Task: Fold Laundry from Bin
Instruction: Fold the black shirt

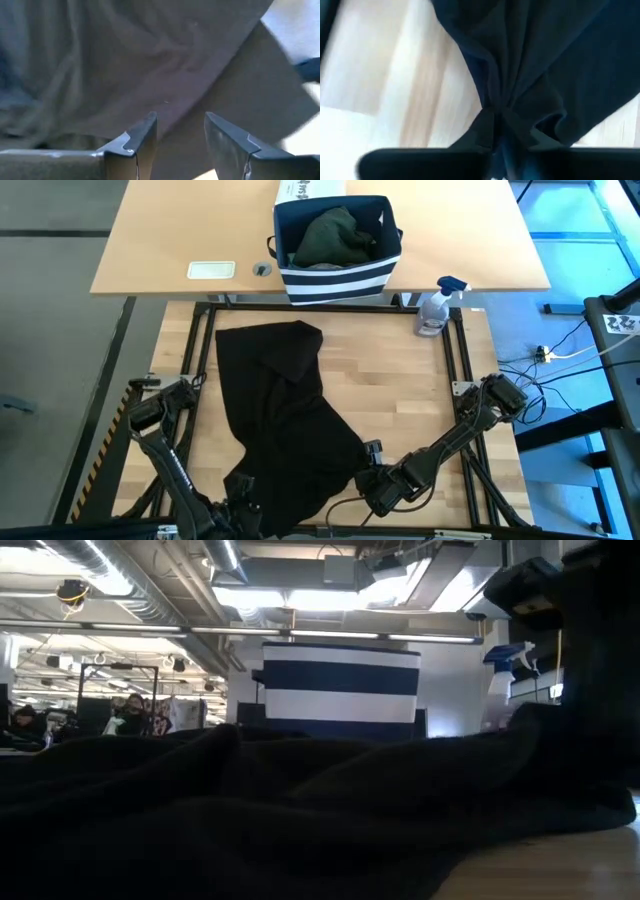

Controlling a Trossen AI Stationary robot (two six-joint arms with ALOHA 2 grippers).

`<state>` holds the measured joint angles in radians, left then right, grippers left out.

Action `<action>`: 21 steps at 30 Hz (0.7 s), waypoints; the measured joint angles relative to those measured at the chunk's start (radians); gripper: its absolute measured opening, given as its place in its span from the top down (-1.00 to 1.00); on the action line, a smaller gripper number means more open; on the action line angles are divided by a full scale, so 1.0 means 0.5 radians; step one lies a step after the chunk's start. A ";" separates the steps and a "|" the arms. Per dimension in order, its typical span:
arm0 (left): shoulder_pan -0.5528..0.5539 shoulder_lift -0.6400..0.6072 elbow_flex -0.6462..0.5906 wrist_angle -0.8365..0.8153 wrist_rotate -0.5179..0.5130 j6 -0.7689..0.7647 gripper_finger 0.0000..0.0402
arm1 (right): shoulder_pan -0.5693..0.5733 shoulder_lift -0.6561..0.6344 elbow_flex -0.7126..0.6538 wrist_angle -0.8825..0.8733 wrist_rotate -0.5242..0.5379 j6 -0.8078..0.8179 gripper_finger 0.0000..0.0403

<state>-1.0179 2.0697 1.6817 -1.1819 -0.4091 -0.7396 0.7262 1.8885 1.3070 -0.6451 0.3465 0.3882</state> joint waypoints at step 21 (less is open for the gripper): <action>-0.058 0.021 -0.564 0.396 -0.190 0.348 0.22 | 0.001 0.000 0.385 -0.258 0.296 -0.042 0.00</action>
<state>-1.0467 2.0804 1.3998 -0.9838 -0.5040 -0.5657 0.7269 1.8885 1.4994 -0.7739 0.4947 0.3674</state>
